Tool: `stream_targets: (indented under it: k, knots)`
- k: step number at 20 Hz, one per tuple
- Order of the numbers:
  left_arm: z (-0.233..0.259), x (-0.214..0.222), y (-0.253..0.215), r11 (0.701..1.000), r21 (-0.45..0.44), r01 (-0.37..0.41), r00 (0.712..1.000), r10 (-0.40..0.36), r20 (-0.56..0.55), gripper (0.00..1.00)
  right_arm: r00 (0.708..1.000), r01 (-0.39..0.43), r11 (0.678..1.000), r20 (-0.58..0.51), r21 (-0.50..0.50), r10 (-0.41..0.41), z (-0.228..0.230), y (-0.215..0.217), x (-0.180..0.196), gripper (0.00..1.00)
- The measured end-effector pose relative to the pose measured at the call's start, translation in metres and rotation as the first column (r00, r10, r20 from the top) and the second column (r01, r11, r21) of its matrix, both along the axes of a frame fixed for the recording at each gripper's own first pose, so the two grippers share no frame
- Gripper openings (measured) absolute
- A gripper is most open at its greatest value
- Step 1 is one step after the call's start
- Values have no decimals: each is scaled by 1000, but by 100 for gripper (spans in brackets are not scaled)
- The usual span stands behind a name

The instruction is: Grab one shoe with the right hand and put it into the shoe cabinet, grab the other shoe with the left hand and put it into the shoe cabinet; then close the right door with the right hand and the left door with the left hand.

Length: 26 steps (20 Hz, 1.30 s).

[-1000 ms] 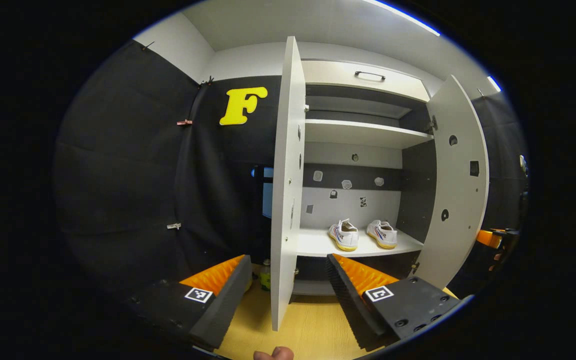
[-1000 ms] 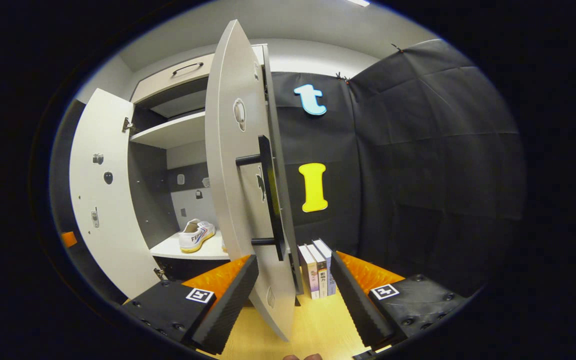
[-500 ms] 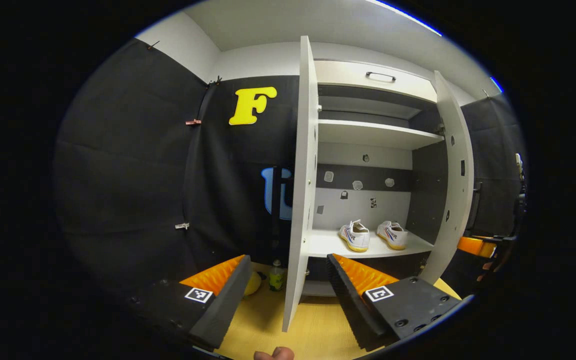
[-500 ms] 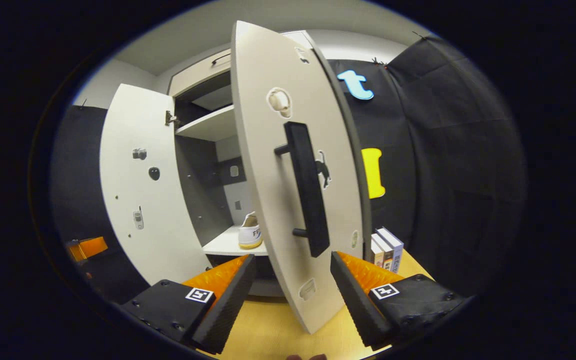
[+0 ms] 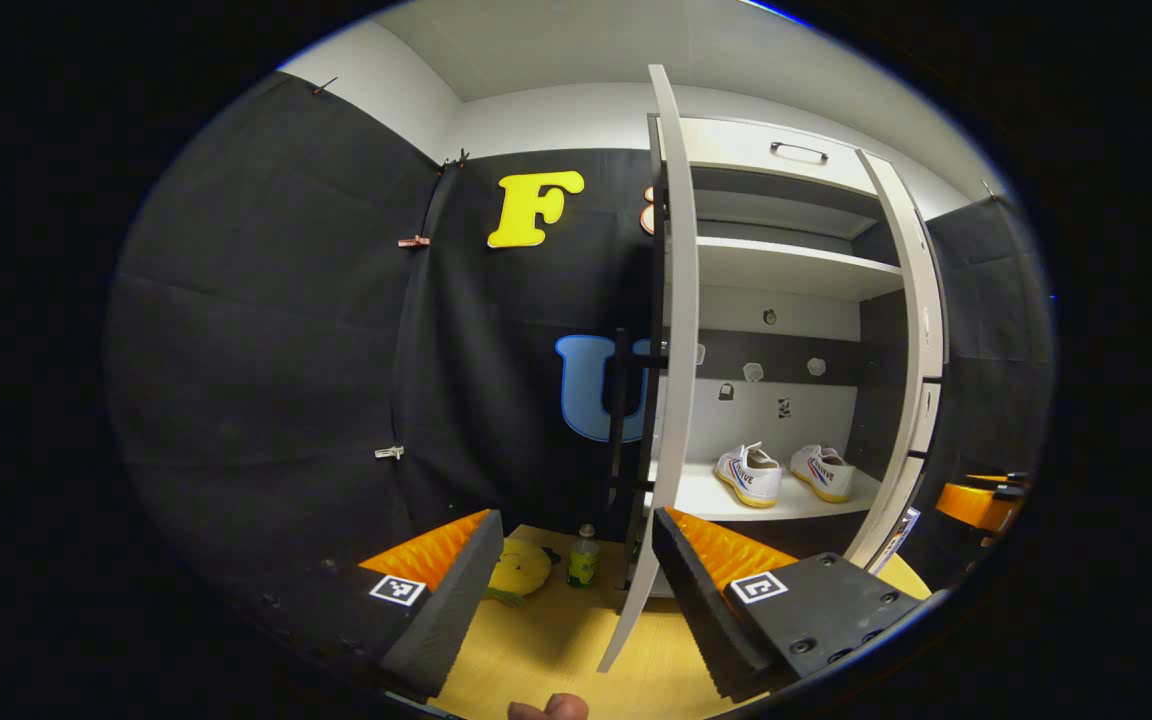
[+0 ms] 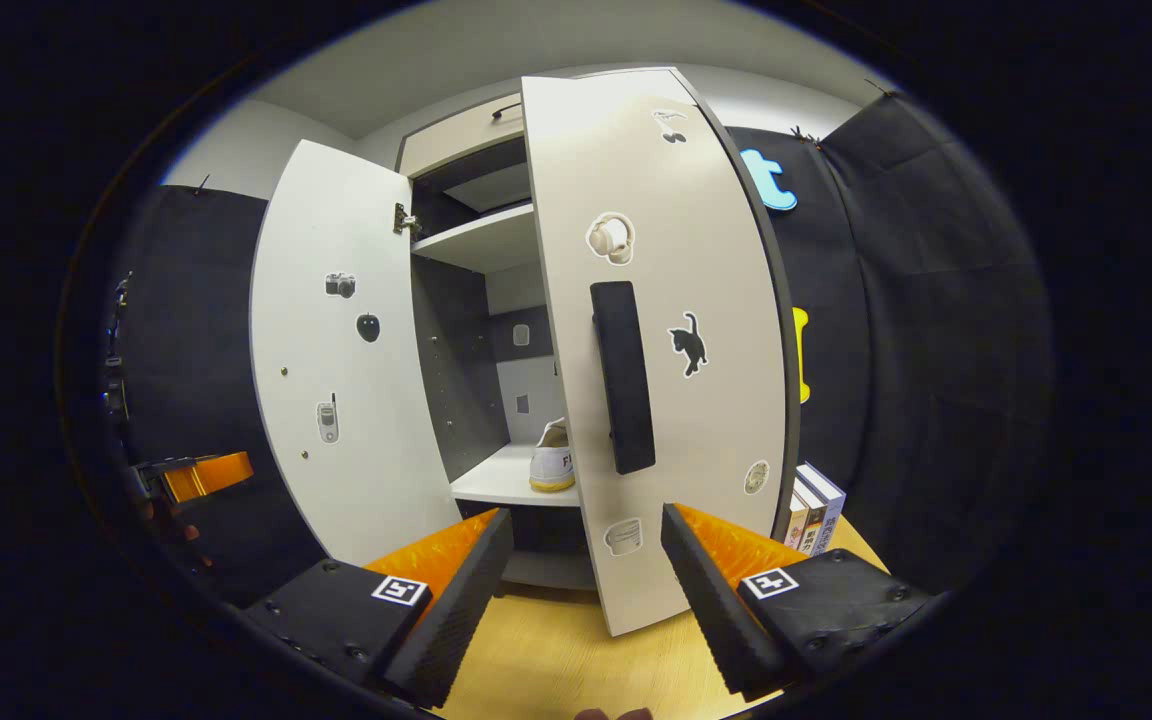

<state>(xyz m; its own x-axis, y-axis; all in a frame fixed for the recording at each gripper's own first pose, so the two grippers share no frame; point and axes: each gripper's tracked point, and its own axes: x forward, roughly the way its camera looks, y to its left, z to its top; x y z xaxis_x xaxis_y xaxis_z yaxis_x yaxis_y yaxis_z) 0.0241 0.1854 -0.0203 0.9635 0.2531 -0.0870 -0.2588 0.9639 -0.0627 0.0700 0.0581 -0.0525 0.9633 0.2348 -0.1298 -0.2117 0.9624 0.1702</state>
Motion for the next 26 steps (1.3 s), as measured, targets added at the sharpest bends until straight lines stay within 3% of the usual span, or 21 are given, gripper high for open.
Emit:
stream_targets:
  k: [8, 15, 18, 26]
  knots:
    - [-20, 40, 11, 999, 32, 5, 999, -4, -32, 94, 998, 53, 998, 15, -32, -53, 9, -29, -16, 98]
    - [-14, 37, -13, 1000, -17, 24, 1000, -24, -20, 93, 994, 107, 994, 3, -19, -107, 11, -59, -28, 98]
    - [-14, 40, -37, 999, -12, 41, 999, -42, -23, 93, 994, 111, 994, 2, -15, -111, 11, -63, -30, 98]
    - [-17, 64, -112, 984, -25, 178, 984, -179, -16, 93, 992, 128, 991, 17, -45, -127, 18, -87, -36, 98]
